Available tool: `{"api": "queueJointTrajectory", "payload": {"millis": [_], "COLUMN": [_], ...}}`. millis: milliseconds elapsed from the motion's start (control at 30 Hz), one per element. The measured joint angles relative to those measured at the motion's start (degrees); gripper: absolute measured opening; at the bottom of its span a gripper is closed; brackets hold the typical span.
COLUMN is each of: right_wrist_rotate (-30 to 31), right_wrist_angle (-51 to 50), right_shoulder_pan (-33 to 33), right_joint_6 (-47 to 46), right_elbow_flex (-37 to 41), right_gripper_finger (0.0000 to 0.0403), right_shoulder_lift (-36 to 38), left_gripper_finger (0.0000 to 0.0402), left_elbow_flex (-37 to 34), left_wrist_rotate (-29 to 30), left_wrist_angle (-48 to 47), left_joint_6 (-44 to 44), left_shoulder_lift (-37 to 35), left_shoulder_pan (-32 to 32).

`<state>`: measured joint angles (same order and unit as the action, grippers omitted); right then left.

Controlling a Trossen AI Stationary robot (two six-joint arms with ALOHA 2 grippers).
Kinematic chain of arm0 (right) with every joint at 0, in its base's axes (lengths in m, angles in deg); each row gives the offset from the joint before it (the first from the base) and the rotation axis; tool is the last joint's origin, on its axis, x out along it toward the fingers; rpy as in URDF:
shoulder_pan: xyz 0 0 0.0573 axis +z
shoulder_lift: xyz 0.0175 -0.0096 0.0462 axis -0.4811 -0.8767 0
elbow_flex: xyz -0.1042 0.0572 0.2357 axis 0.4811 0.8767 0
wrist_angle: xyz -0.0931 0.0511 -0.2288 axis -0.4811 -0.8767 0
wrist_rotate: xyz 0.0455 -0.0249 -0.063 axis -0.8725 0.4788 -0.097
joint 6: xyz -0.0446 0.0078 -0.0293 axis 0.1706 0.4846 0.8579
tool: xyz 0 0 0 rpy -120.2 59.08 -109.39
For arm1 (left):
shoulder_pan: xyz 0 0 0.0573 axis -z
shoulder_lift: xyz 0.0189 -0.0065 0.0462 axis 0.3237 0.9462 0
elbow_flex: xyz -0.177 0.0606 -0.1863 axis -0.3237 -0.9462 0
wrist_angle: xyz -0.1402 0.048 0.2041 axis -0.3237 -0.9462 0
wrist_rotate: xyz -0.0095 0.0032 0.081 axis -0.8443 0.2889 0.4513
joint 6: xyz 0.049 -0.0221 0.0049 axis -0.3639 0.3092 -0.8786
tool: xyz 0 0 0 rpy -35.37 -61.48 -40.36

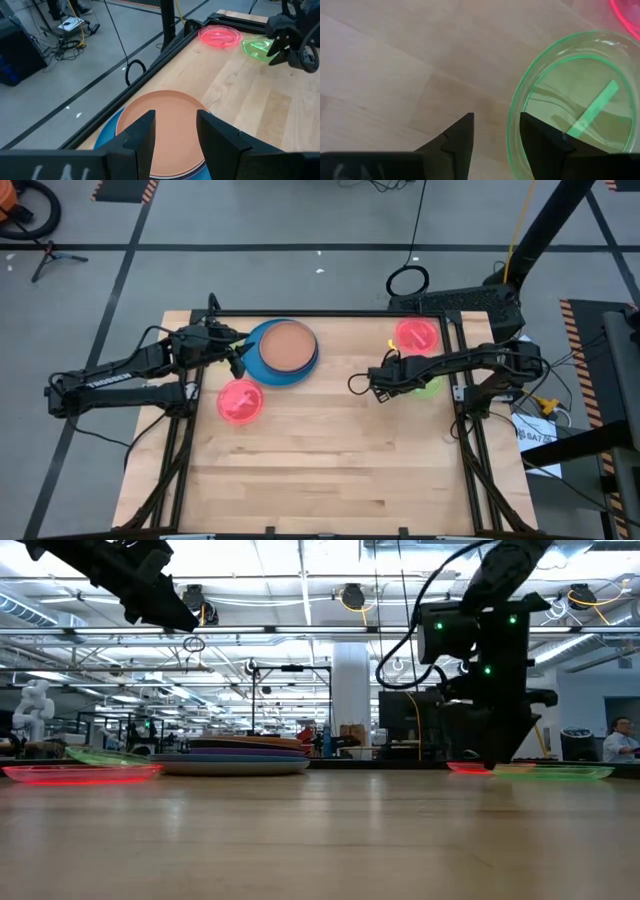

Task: Stack plastic plates
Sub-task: Stack the right green plate on the brown plate

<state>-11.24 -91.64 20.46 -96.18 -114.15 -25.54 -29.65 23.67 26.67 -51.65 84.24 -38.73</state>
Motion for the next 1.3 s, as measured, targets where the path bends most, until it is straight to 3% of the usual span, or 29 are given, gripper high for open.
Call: {"api": "queueJointTrajectory", "payload": {"millis": [367,833,1067,1300], "right_wrist_rotate": [3.83,4.69,3.0,1.57], "right_wrist_angle": [2.63,4.67,5.47,2.33], "right_shoulder_pan": [-0.04,-0.02,0.59,3.16], "right_joint_6": [-2.69,-2.02,-0.63,0.43], "right_elbow_flex": [3.76,3.76,2.9,-3.72], "right_gripper_finger": [0.0125,0.0006,0.0008,0.0003], "right_shoulder_lift": [-0.04,-0.04,-0.04,-0.09], "left_gripper_finger": [0.0149,0.0149,0.0149,0.0149], "left_elbow_flex": [0.0,-0.01,0.0,0.0], "left_wrist_rotate": [0.0,0.0,0.0,0.0], "left_wrist_angle": [0.0,-0.02,-0.02,-0.03], "left_joint_6": [0.12,0.1,0.07,0.19], "left_shoulder_lift": [0.0,-0.01,0.0,0.0], "left_shoulder_pan": [0.0,0.0,0.0,0.0]}}
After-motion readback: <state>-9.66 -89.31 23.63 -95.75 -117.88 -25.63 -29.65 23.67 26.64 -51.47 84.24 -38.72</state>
